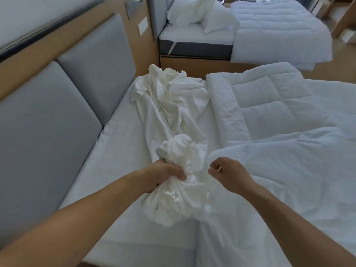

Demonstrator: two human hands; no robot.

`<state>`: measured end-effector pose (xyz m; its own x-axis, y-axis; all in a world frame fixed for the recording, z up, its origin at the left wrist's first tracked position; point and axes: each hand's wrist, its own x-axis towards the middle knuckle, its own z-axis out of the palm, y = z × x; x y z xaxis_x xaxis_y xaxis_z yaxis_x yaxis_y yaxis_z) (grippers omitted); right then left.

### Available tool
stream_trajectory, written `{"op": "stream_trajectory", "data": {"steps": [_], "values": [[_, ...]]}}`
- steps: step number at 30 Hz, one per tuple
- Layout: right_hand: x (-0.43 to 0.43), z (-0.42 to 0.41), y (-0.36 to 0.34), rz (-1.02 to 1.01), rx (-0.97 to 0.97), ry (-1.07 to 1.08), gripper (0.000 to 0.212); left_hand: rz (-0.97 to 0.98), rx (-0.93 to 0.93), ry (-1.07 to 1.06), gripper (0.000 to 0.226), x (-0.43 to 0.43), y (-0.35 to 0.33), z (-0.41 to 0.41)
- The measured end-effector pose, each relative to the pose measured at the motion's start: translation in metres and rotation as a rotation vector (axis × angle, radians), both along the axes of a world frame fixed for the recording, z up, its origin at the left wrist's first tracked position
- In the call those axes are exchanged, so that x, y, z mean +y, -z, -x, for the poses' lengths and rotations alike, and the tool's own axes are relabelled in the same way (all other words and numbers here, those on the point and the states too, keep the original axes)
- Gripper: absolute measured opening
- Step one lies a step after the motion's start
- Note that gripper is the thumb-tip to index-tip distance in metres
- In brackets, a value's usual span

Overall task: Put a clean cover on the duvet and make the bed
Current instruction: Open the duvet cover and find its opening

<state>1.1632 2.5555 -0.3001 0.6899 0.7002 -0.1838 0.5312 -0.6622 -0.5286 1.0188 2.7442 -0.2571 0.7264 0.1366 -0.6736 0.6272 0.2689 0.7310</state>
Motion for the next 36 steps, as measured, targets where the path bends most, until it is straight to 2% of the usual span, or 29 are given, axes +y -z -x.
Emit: {"op": "stream_trajectory", "data": {"steps": [3, 5, 7, 10, 12, 15, 20, 23, 25, 28, 29, 31, 34, 36], "values": [[-0.061, -0.001, 0.040, 0.158, -0.047, -0.040, 0.027, -0.084, 0.071, 0.065, 0.058, -0.007, 0.020, -0.009], [-0.092, 0.017, 0.067, 0.205, -0.015, -0.160, 0.030, -0.121, 0.111, 0.081, 0.051, -0.004, 0.034, -0.004], [-0.109, 0.037, 0.093, 0.236, 0.059, -0.293, 0.036, -0.132, 0.131, 0.072, 0.056, -0.002, 0.048, 0.005], [-0.113, 0.062, 0.126, 0.289, 0.105, -0.430, 0.045, -0.169, 0.154, 0.048, 0.055, -0.014, 0.069, 0.019], [-0.110, 0.069, 0.141, 0.321, 0.082, -0.420, 0.049, -0.212, 0.166, 0.052, 0.055, -0.028, 0.084, 0.027], [-0.110, 0.075, 0.161, 0.375, 0.053, -0.406, 0.055, -0.260, 0.174, 0.128, 0.068, -0.044, 0.103, 0.037], [-0.109, 0.119, 0.189, 0.422, 0.028, -0.566, 0.046, -0.328, 0.197, 0.228, 0.065, -0.035, 0.118, 0.057], [-0.111, 0.161, 0.230, 0.535, -0.025, -0.754, 0.047, -0.342, 0.200, 0.228, 0.066, -0.024, 0.130, 0.079], [-0.111, 0.183, 0.259, 0.598, -0.087, -0.878, 0.062, -0.348, 0.196, 0.208, 0.068, -0.020, 0.144, 0.096], [-0.112, 0.207, 0.294, 0.724, -0.146, -0.978, 0.096, -0.349, 0.183, 0.172, 0.061, -0.020, 0.168, 0.120], [-0.113, 0.214, 0.304, 0.735, -0.188, -0.986, 0.097, -0.346, 0.177, 0.162, 0.061, -0.021, 0.175, 0.126], [-0.117, 0.223, 0.322, 0.639, -0.233, -0.916, 0.081, -0.343, 0.173, 0.146, 0.060, -0.024, 0.187, 0.136], [-0.126, 0.220, 0.328, 0.516, -0.295, -0.786, 0.042, -0.336, 0.170, 0.133, 0.060, -0.027, 0.194, 0.145], [-0.132, 0.206, 0.319, 0.438, -0.252, -0.688, 0.038, -0.329, 0.167, 0.122, 0.057, -0.028, 0.186, 0.145]]}}
